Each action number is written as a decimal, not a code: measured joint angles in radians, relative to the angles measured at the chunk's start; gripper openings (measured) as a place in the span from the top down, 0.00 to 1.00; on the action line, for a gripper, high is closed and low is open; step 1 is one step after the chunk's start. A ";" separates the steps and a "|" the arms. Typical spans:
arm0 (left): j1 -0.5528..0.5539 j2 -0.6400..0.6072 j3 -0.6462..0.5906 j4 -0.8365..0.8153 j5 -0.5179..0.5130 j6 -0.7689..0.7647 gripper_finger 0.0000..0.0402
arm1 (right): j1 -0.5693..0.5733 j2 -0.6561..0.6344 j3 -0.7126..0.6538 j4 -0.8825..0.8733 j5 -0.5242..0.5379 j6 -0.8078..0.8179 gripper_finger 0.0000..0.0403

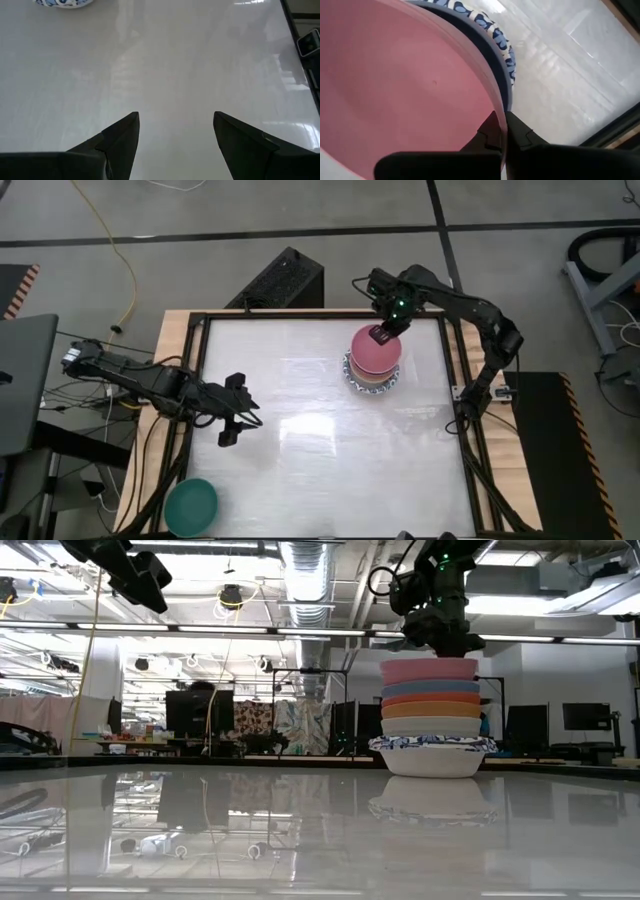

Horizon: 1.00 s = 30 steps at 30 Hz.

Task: Nest bowls inside each other
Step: Stack the pink bowl on top of the blue bowl

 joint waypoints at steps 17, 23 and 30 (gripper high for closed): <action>-0.063 0.000 0.000 -0.021 -0.015 -0.048 0.39 | -0.002 0.001 -0.069 0.047 0.014 0.000 0.97; -0.065 0.000 0.000 -0.019 -0.015 -0.050 0.39 | -0.002 0.001 -0.075 0.074 0.014 -0.007 0.97; -0.065 0.000 0.000 -0.018 -0.015 -0.057 0.39 | -0.002 0.001 -0.081 0.082 0.013 -0.013 0.97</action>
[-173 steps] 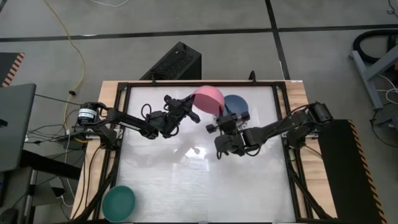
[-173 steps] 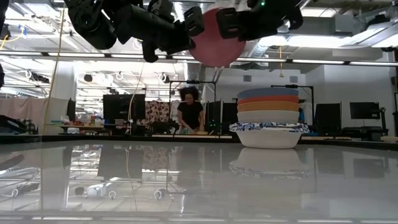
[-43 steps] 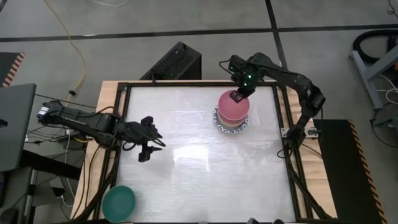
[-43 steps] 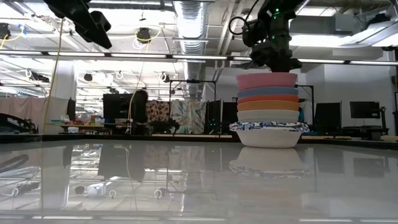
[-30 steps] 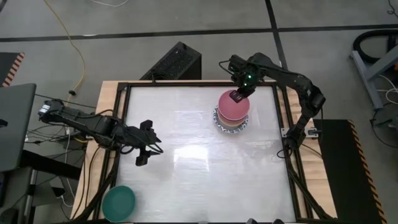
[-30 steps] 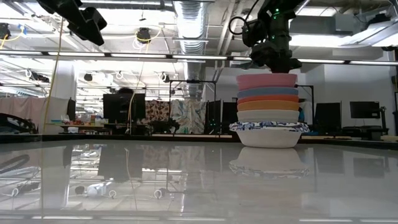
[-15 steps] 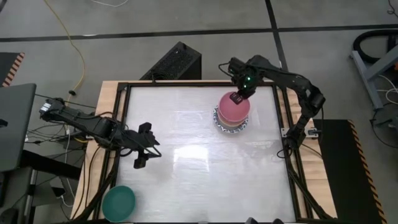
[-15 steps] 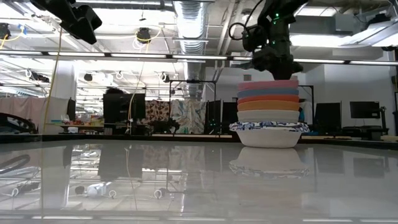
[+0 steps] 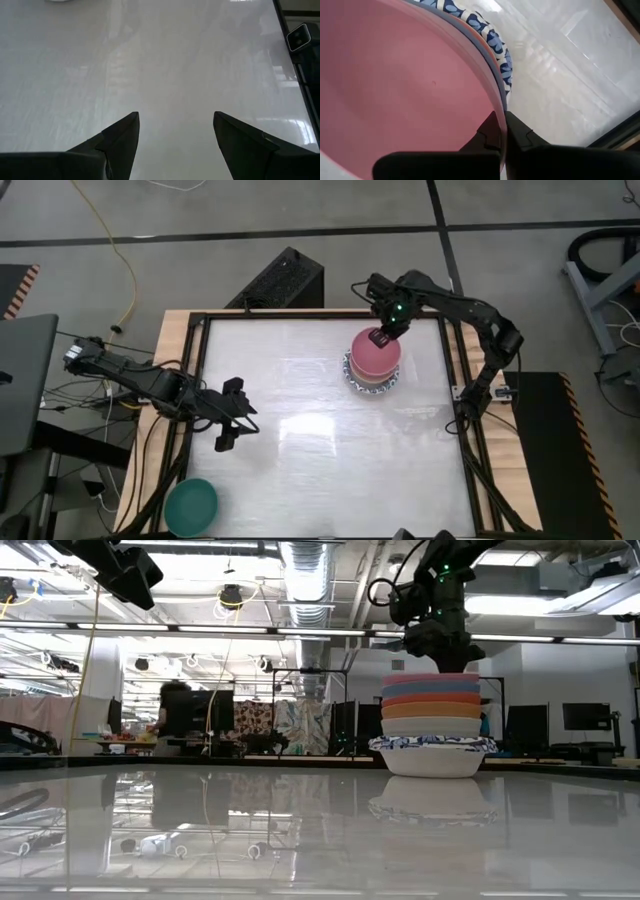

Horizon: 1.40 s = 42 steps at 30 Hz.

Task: Nest bowls inside each other
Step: Stack the pink bowl on top of the blue bowl

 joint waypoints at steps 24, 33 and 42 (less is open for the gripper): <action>0.000 0.000 0.000 -0.001 0.089 -0.005 0.39 | -0.003 -0.001 -0.055 0.040 -0.030 -0.052 0.69; 0.000 0.000 0.000 -0.002 0.090 -0.014 0.39 | -0.006 -0.008 -0.049 0.043 -0.050 -0.088 0.60; 0.000 0.000 0.000 -0.026 0.116 -0.051 0.39 | -0.007 -0.065 -0.005 0.063 -0.077 -0.119 0.62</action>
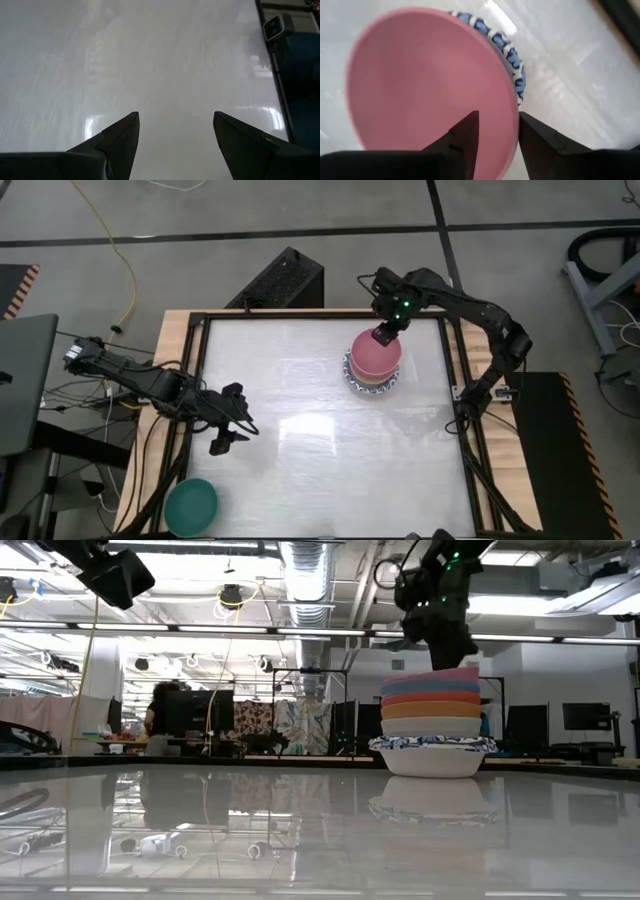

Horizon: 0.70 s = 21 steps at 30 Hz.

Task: Nest bowls inside each other
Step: Stack the pink bowl on top of the blue bowl

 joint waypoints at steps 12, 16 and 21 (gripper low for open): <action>-0.034 0.000 0.000 -0.013 -0.004 -0.027 0.39 | 0.024 -0.080 -0.066 0.117 0.008 0.009 0.66; -0.055 0.000 0.000 -0.014 -0.008 -0.056 0.39 | 0.027 -0.064 -0.113 0.173 0.047 -0.017 0.67; -0.079 0.000 0.000 -0.014 -0.011 -0.071 0.39 | 0.026 -0.065 -0.136 0.194 0.088 -0.043 0.67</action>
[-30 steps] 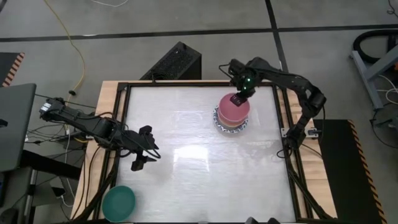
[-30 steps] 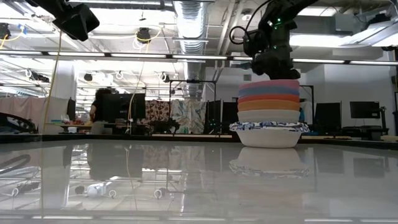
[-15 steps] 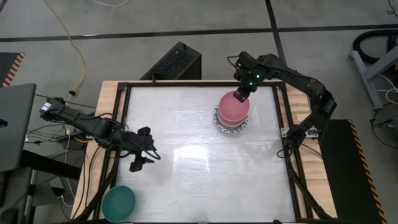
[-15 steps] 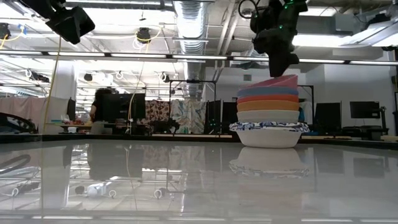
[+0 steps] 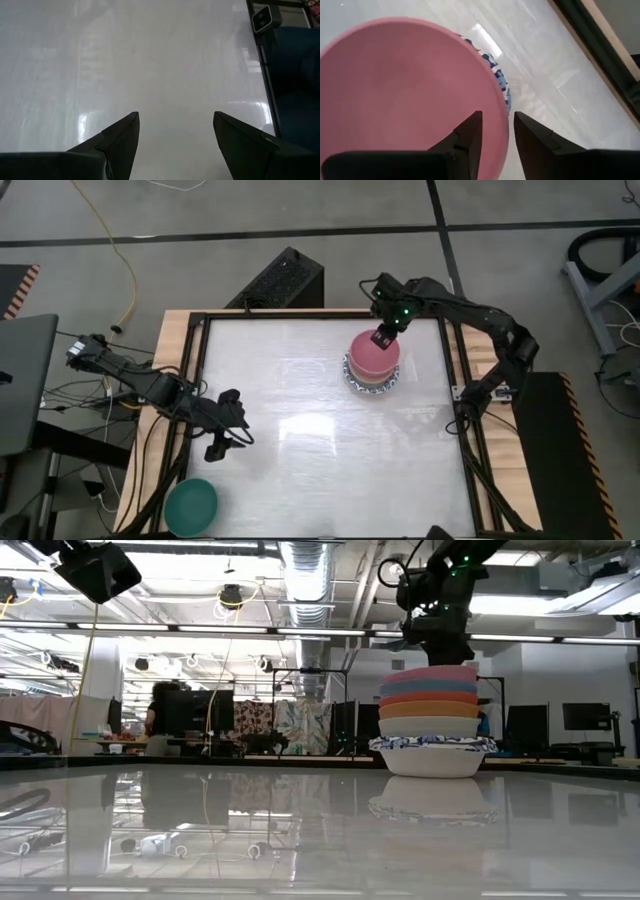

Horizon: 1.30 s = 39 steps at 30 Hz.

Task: Nest bowls inside each other
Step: Stack the pink bowl on top of the blue bowl, then stack the green bowl on top of the pink bowl

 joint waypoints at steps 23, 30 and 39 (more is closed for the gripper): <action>-0.314 0.171 -0.001 -0.037 0.034 -0.315 0.39 | 0.000 -0.183 0.001 0.001 0.001 -0.020 0.67; -0.431 0.355 -0.001 -0.035 0.169 -0.384 0.39 | 0.003 -0.185 0.001 0.000 0.001 0.008 0.67; -0.510 0.428 -0.001 -0.040 0.165 -0.377 0.39 | 0.018 -0.170 0.001 0.014 0.001 0.020 0.67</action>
